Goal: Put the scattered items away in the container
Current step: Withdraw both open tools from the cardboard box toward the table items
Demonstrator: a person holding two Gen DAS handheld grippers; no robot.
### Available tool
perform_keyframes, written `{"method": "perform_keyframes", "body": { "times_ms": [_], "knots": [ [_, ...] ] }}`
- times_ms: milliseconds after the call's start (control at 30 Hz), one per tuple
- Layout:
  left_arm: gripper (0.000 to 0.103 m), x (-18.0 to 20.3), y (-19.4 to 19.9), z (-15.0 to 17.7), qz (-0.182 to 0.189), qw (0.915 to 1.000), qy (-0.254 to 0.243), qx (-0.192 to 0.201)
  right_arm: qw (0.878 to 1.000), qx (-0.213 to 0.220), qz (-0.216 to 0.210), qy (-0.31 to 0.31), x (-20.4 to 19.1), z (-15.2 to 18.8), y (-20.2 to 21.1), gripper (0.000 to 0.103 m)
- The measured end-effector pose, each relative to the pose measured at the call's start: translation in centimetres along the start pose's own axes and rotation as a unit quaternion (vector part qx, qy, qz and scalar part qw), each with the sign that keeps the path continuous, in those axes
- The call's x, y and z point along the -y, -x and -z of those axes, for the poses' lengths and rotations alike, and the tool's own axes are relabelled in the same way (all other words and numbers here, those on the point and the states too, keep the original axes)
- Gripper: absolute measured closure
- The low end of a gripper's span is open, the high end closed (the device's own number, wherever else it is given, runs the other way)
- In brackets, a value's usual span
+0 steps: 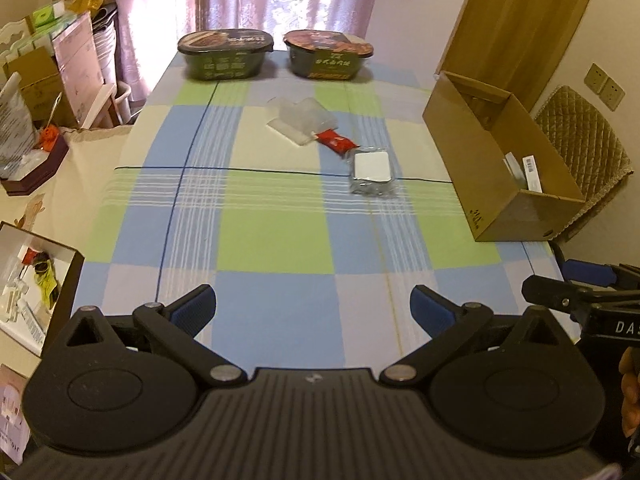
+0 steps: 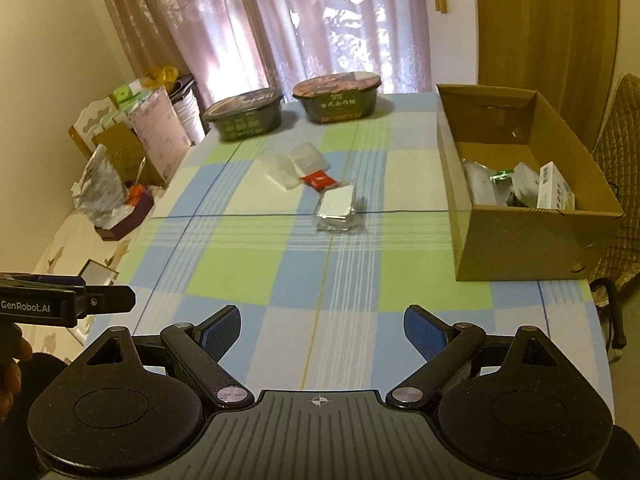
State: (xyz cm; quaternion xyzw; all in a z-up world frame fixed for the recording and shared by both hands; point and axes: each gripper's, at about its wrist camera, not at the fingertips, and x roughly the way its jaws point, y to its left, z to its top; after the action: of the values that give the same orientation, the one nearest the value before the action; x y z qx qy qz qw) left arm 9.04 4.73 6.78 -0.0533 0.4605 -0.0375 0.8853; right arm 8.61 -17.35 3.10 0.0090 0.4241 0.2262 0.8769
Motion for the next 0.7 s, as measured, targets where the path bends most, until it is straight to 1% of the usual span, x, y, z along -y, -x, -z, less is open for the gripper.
{"method": "perform_keyframes", "body": {
  "times_ms": [267,700],
  "knots": [
    [0.001,-0.72,0.41,0.46,-0.004,1.0000,0.005,0.000,1.000,-0.004,0.001,0.005,-0.71,-0.18,-0.13,0.009],
    [0.001,-0.88,-0.38,0.38,-0.005,0.9999,0.004,-0.011,1.000,-0.012,0.003,0.005,-0.60,-0.40,-0.91,0.009]
  ]
}}
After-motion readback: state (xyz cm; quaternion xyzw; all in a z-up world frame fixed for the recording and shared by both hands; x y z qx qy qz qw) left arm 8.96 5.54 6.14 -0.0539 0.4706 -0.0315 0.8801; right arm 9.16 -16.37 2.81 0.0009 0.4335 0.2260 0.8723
